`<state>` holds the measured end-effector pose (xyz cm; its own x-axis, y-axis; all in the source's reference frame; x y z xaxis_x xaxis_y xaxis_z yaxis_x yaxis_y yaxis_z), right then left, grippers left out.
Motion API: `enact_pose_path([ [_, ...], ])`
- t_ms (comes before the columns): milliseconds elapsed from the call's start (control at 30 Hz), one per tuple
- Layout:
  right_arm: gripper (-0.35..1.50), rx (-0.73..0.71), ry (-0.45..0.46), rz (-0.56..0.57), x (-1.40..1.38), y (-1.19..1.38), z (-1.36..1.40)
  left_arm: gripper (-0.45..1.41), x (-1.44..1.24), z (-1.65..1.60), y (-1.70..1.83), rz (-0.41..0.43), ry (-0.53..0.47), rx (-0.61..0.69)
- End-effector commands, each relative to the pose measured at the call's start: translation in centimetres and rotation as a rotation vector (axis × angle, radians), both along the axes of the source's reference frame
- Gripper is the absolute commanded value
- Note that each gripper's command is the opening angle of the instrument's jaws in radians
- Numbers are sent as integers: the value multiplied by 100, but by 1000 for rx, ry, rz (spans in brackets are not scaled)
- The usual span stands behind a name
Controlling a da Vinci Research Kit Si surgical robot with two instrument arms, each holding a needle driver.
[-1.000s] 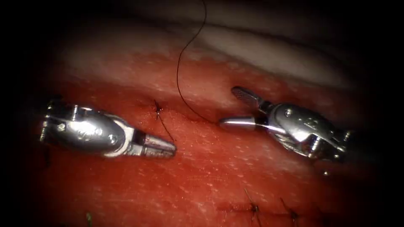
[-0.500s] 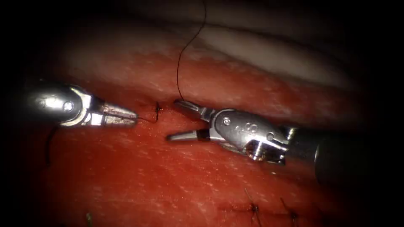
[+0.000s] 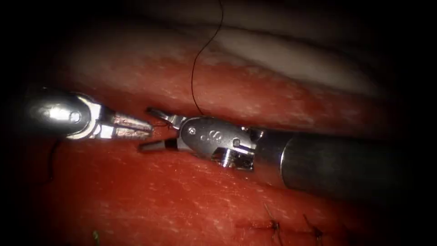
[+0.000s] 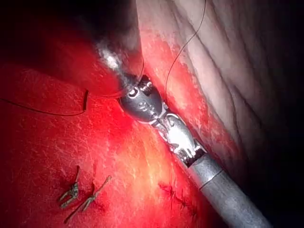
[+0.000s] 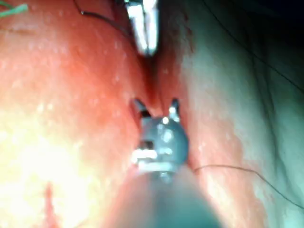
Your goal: Wound Closure
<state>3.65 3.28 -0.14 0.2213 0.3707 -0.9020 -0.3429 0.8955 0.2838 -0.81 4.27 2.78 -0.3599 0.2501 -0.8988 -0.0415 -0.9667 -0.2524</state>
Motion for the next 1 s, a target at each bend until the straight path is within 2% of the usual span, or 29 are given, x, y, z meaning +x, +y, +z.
enact_pose_path([
  [33,138,-3,3,1,10,6,3,-35,-5,6,-5,2,-2,2],
  [433,136,-8,-5,6,26,12,7,-35,-5,7,-6,3,-3,2],
  [533,131,-11,-1,6,30,15,10,-35,-5,6,-6,5,-5,2],
  [600,104,-30,-13,-7,32,14,12,-35,-6,6,-7,5,-5,2],
  [633,27,-39,-17,-72,31,12,12,-35,-6,6,-7,7,-7,3],
  [667,-35,-55,-20,-103,31,11,12,-35,-6,5,-7,7,-7,3],
  [833,-35,-64,-15,-144,29,7,13,-35,-7,4,-9,9,-9,4],
  [1000,-35,-54,-12,-150,22,6,-1,-35,-9,-4,-14,14,-17,14],
])
